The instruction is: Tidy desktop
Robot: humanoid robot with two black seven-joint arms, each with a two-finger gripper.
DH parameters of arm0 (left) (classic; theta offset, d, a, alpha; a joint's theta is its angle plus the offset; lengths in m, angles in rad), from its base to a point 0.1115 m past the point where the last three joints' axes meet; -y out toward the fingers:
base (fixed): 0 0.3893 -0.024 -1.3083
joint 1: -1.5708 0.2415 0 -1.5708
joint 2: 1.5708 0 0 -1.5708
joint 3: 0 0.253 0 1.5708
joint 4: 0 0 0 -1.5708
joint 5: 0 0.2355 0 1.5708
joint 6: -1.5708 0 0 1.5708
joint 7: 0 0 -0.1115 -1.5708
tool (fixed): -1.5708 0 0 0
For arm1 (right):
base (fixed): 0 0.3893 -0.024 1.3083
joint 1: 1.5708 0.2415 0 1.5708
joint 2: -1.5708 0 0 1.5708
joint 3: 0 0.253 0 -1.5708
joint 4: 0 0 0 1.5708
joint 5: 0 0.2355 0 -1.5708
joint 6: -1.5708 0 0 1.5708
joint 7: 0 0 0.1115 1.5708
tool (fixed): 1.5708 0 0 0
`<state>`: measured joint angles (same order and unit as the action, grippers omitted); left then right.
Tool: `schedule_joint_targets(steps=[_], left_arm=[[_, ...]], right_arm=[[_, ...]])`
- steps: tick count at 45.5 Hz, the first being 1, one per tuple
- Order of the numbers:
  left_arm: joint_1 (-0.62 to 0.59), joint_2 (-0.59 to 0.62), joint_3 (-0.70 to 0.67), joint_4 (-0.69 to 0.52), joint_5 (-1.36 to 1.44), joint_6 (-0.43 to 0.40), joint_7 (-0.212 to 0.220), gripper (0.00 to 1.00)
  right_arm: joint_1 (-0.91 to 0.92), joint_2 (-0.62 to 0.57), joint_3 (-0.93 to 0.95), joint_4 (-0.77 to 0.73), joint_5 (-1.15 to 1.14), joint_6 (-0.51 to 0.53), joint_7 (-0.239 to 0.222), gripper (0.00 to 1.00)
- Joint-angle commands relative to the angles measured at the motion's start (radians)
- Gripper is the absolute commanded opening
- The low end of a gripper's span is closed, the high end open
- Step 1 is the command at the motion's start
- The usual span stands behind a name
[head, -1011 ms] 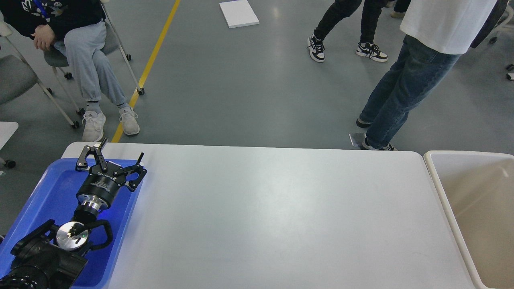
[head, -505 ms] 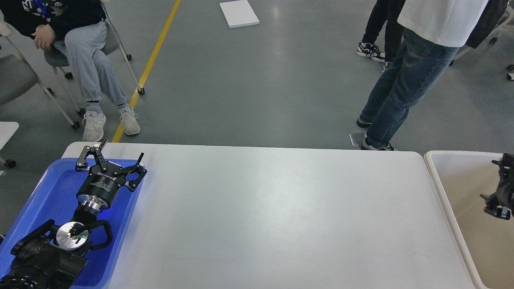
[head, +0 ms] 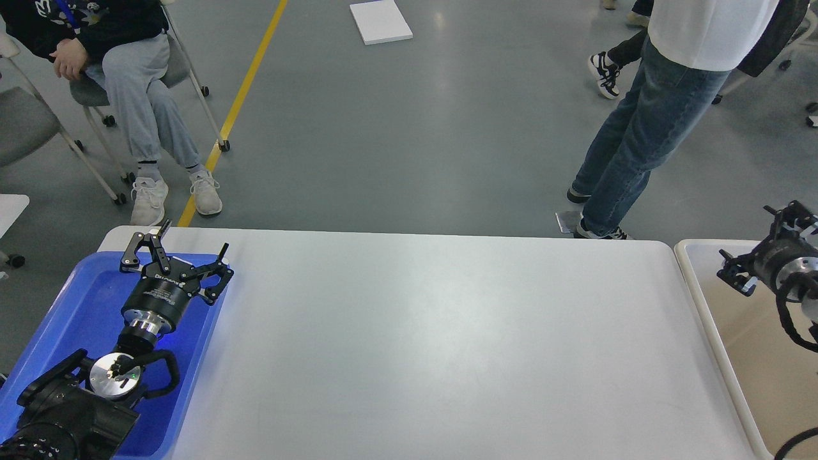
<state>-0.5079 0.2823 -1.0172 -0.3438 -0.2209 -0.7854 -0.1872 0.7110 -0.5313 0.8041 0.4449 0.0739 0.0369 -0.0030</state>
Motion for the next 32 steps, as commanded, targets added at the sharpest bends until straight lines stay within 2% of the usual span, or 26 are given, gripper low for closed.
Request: schedule_joint_targets(steps=[1, 7, 13, 20, 29, 32], left_arm=[[0.0, 0.0, 0.0, 0.0, -0.001, 0.0, 0.0, 1.0], [0.0, 0.0, -0.001, 0.0, -0.001, 0.0, 0.0, 1.0], [0.0, 0.0, 0.0, 0.0, 0.0, 0.0, 0.0, 1.0], [-0.001, 0.0, -0.001, 0.0, 0.0, 0.0, 0.002, 1.0], [0.0, 0.0, 0.0, 0.0, 0.0, 0.0, 0.002, 1.0], [0.0, 0.0, -0.001, 0.0, 0.0, 0.0, 0.002, 1.0]], right_arm=[[-0.018, 0.048, 0.101, 0.064, 0.001, 0.069, 0.034, 1.0], [-0.008, 0.131, 0.099, 0.138, -0.014, 0.08, 0.034, 1.0], [-0.054, 0.129, 0.128, 0.268, -0.017, 0.077, 0.05, 1.0], [-0.14, 0.174, 0.337, 0.291, -0.065, 0.084, 0.244, 1.0], [-0.229, 0.255, 0.415, 0.285, -0.209, 0.135, 0.327, 1.0], [-0.257, 0.27, 0.446, 0.285, -0.212, 0.147, 0.337, 1.0]])
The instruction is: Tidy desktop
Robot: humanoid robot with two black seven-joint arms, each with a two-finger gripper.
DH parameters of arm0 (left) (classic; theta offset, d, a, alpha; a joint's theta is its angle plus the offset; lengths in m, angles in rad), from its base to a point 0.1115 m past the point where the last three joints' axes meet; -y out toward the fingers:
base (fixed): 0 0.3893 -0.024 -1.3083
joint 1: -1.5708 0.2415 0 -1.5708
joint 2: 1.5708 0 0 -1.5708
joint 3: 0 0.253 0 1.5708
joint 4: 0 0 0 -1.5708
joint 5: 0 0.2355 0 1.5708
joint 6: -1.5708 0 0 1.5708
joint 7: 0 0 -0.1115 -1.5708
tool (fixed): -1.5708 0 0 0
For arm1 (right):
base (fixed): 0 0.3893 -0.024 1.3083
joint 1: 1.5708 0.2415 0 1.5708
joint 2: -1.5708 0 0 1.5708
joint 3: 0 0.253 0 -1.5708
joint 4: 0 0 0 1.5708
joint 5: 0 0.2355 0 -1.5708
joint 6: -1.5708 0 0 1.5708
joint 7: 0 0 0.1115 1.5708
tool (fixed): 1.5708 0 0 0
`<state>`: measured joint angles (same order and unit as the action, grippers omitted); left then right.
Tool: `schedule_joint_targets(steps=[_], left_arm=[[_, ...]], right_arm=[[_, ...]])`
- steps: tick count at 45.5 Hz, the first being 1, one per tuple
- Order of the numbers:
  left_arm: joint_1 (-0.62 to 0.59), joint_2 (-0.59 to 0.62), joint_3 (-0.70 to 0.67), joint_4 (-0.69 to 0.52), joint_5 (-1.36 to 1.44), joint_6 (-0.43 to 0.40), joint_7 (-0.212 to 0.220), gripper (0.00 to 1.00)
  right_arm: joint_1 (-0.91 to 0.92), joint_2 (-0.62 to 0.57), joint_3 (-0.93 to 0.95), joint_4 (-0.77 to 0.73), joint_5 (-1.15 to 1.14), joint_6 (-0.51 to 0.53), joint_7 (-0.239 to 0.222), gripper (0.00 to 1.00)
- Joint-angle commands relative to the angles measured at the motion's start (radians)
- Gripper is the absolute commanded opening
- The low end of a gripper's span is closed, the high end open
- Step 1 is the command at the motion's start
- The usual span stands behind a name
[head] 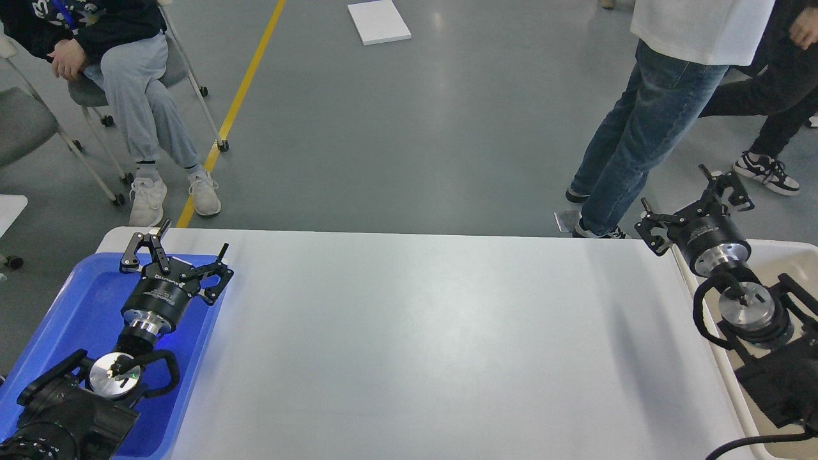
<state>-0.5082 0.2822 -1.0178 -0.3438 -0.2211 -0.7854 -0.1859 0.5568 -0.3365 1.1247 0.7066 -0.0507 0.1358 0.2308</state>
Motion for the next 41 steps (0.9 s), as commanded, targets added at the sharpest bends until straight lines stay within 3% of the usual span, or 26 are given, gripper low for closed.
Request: schedule_joint_targets(steps=[1, 9, 17, 41], left_arm=[[0.0, 0.0, -0.001, 0.0, 0.0, 0.0, 0.0, 1.0], [0.0, 0.0, -0.001, 0.0, 0.0, 0.0, 0.0, 1.0], [0.0, 0.0, -0.001, 0.0, 0.0, 0.0, 0.0, 1.0], [0.0, 0.0, 0.001, 0.0, 0.0, 0.0, 0.0, 1.0]], right_arm=[[-0.107, 0.077, 0.127, 0.024, -0.089, 0.048, 0.104, 1.0], [-0.141, 0.099, 0.116, 0.017, -0.115, 0.056, 0.108, 1.0], [-0.184, 0.116, 0.113, 0.025, -0.253, 0.111, 0.191, 1.0], [-0.189, 0.137, 0.133, 0.028, -0.491, 0.065, 0.237, 1.0]])
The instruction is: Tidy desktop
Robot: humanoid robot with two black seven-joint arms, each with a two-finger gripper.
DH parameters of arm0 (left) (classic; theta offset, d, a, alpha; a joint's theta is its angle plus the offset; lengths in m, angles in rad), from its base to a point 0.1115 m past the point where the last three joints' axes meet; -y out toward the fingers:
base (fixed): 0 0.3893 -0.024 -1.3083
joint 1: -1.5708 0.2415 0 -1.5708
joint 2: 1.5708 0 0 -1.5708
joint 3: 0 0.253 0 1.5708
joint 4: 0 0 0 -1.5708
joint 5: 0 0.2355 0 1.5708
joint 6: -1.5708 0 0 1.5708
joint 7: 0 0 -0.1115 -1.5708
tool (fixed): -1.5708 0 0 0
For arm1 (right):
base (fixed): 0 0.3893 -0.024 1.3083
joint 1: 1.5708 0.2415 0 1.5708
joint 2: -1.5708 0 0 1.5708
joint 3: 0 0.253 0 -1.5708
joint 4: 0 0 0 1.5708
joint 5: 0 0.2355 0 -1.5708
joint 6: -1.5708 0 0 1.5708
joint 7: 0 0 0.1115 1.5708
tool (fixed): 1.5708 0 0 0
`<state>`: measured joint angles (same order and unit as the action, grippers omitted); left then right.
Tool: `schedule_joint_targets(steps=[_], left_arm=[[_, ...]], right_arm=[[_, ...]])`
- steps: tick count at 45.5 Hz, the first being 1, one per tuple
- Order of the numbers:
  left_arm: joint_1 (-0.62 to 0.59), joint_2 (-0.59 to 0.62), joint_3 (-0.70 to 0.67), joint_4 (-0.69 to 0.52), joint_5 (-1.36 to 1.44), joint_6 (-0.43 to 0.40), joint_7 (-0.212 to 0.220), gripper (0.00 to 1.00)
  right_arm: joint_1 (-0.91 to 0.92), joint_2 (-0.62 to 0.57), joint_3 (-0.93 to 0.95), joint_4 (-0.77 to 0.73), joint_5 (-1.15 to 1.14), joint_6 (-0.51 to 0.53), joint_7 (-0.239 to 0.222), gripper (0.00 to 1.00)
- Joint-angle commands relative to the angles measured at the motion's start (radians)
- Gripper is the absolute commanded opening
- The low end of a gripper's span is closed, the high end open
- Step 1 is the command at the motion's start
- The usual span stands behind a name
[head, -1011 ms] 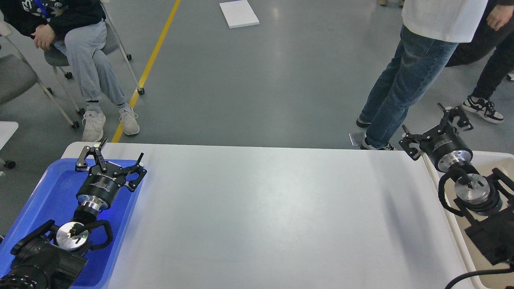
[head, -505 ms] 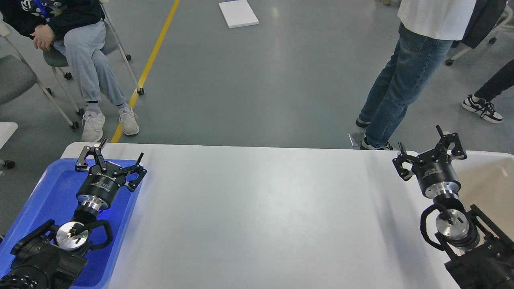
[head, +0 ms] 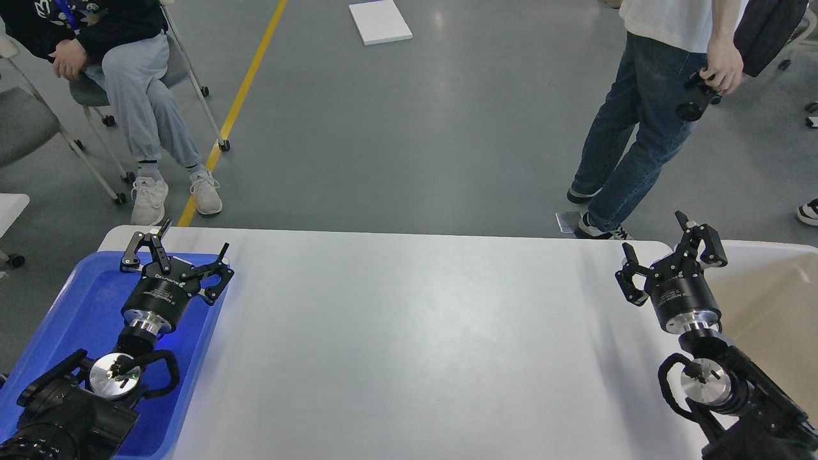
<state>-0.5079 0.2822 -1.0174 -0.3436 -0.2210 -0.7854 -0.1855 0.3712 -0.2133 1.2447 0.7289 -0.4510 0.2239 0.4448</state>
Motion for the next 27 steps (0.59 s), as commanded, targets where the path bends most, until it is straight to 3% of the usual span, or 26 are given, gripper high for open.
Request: schedule_joint_targets(steps=[1, 27], left_arm=[[0.0, 0.0, 0.0, 0.0, 0.0, 0.0, 0.0, 1.0], [0.0, 0.0, 0.0, 0.0, 0.0, 0.0, 0.0, 1.0]], right_arm=[[-0.003, 0.014, 0.012, 0.006, -0.091, -0.023, 0.023, 1.0], [0.003, 0.014, 0.015, 0.0, -0.087, -0.037, 0.028, 1.0]])
